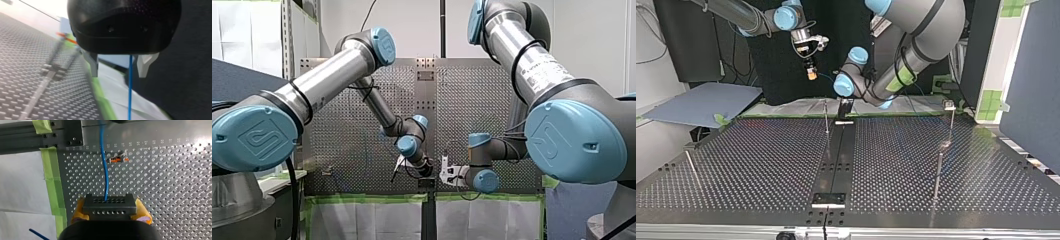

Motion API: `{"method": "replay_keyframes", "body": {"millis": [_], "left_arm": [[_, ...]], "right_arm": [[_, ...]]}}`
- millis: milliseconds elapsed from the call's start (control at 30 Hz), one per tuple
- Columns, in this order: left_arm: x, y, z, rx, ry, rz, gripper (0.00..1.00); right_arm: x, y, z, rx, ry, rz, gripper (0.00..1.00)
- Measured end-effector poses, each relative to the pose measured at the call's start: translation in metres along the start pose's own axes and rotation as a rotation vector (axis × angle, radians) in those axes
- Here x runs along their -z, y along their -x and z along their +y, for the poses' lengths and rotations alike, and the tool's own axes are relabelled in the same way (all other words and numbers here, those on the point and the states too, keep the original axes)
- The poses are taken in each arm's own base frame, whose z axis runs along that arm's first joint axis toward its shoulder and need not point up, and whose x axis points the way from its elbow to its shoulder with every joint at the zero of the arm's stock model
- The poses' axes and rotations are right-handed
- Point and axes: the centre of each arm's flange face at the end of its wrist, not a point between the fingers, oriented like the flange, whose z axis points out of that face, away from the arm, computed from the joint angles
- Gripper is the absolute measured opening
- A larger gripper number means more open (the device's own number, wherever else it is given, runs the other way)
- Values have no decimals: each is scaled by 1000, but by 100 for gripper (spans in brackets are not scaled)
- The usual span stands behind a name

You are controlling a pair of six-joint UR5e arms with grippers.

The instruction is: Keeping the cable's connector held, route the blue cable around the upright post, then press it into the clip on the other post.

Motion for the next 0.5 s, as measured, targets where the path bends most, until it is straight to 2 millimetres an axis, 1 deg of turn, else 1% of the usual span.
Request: {"method": "replay_keyframes", "body": {"millis": [67,133,300,367,400,433,467,500], "left_arm": [[-4,-11,1,-14,3,25,77],[-6,-16,2,-22,6,36,77],[-8,-20,6,-32,19,43,77],[-9,-20,8,-36,23,39,71],[-9,-20,8,-37,26,38,71],[-9,-20,9,-39,29,37,61],[-10,-19,9,-44,35,37,54],[-10,-19,10,-49,41,36,54]], "right_arm": [[0,0,0,1,-3,0,0],[0,0,-1,1,-7,0,0],[0,0,-2,2,-15,0,0],[0,0,-3,1,-16,0,0],[0,0,-3,1,-17,0,0],[0,0,-3,1,-17,-1,0],[0,0,-3,1,-17,-1,0],[0,0,-3,1,-18,-1,0]]}}
